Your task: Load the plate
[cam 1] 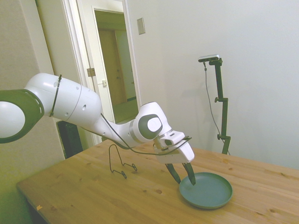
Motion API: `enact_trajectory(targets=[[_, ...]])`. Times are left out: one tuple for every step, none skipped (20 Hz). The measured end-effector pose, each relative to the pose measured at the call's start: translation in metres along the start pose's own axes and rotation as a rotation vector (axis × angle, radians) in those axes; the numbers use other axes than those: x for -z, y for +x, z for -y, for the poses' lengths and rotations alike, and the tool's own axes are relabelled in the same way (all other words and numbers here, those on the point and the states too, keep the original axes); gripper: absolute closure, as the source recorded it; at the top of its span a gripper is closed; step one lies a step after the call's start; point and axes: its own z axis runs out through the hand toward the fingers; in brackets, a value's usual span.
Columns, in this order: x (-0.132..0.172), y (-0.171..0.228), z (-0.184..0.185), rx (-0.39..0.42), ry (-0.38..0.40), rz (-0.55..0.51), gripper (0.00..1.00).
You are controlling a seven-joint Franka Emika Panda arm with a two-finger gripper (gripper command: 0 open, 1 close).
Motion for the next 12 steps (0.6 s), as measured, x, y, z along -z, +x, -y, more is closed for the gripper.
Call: enact_trajectory(targets=[[-0.0019, 0.0007, -0.0006, 0.0, -0.001, -0.002, 0.0], [-0.0026, 0.0015, -0.0009, -0.001, 0.0, -0.004, 0.0], [-0.0031, 0.0022, -0.0013, -0.002, 0.001, -0.006, 0.0], [-0.0035, 0.0027, -0.0017, -0.003, 0.001, -0.007, 1.0], [-0.0039, 0.0032, -0.002, -0.004, 0.002, -0.007, 1.0], [-0.0041, 0.0033, -0.0021, -0.004, 0.002, -0.008, 1.0], [-0.0041, 0.0033, -0.002, -0.004, 0.003, -0.008, 1.0], [-0.0042, 0.0032, -0.002, -0.004, 0.003, -0.008, 1.0], [-0.0042, 0.0031, -0.002, -0.004, 0.003, -0.007, 1.0], [-0.0042, 0.0029, -0.0019, -0.005, 0.004, -0.006, 1.0], [-0.0043, 0.0028, -0.0019, -0.006, 0.004, -0.005, 1.0], [-0.0044, 0.0025, -0.0017, -0.008, 0.006, -0.002, 1.0]])
